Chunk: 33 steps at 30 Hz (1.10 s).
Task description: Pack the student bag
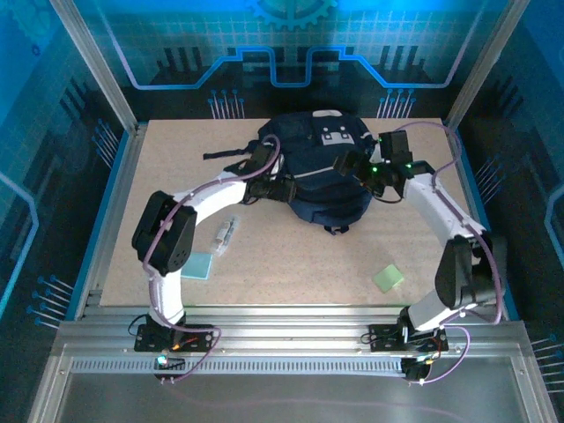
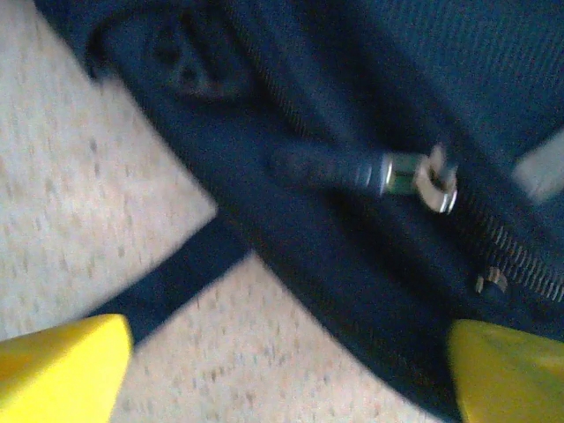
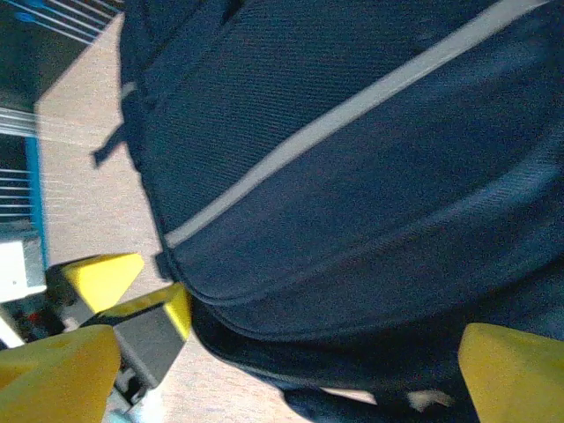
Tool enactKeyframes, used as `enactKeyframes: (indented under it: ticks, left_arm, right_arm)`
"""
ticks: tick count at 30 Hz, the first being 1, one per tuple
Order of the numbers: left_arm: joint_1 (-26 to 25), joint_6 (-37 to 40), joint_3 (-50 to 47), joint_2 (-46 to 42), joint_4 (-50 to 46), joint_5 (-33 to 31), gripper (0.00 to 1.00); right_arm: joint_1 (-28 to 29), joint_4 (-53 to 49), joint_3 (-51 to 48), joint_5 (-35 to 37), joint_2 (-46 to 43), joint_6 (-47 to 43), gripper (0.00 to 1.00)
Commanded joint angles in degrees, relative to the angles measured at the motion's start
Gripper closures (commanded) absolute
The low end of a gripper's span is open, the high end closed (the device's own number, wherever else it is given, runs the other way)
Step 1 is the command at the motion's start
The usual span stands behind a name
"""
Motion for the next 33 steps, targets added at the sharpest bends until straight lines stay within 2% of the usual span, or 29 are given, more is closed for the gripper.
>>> enactKeyframes:
  ticks: [1, 4, 7, 10, 14, 19, 22, 26, 33]
  left_arm:
    - [-0.3, -3.5, -5.1, -8.7, 8.1, 0.8, 0.01]
    - [-0.1, -5.6, -9.8, -12.7, 12.6, 2.0, 0.01]
    - [0.5, -7.6, -12.9, -14.9, 16.4, 4.5, 0.01]
    - [0.4, -7.8, -13.4, -15.2, 16.7, 4.3, 0.01]
    - [0.5, -8.9, -13.6, -13.9, 17.0, 0.0, 0.01]
    - [0.4, -7.0, -12.7, -13.9, 13.5, 0.9, 0.01]
    - [0.4, -7.4, -12.9, -14.8, 13.2, 3.1, 0.01]
    - [0.5, -7.1, -12.8, -16.0, 13.3, 4.1, 0.01]
    - [0.5, -7.0, -12.5, -17.4, 13.2, 3.0, 0.01]
  right_arm:
    - [-1.3, -13.6, -3.0, 11.9, -3.5, -4.6, 0.0]
    - [-1.7, -19.6, -6.5, 16.9, -5.0, -4.6, 0.0]
    - [-2.2, -25.8, -10.4, 19.2, -5.5, -1.0, 0.0]
    - [-1.4, -28.3, -16.1, 19.7, -8.3, 3.9, 0.0]
    - [0.8, -29.3, -22.7, 23.2, -13.5, 11.3, 0.0]
    - [1.4, -33.1, -26.1, 24.4, -15.6, 17.9, 0.0]
    - [1.5, -28.3, -29.9, 21.7, -16.4, 21.0, 0.0]
    - [1.9, -21.0, -33.0, 17.7, -16.8, 25.5, 0.06]
    - [2.2, -15.8, -37.1, 18.1, -17.2, 29.3, 0.13]
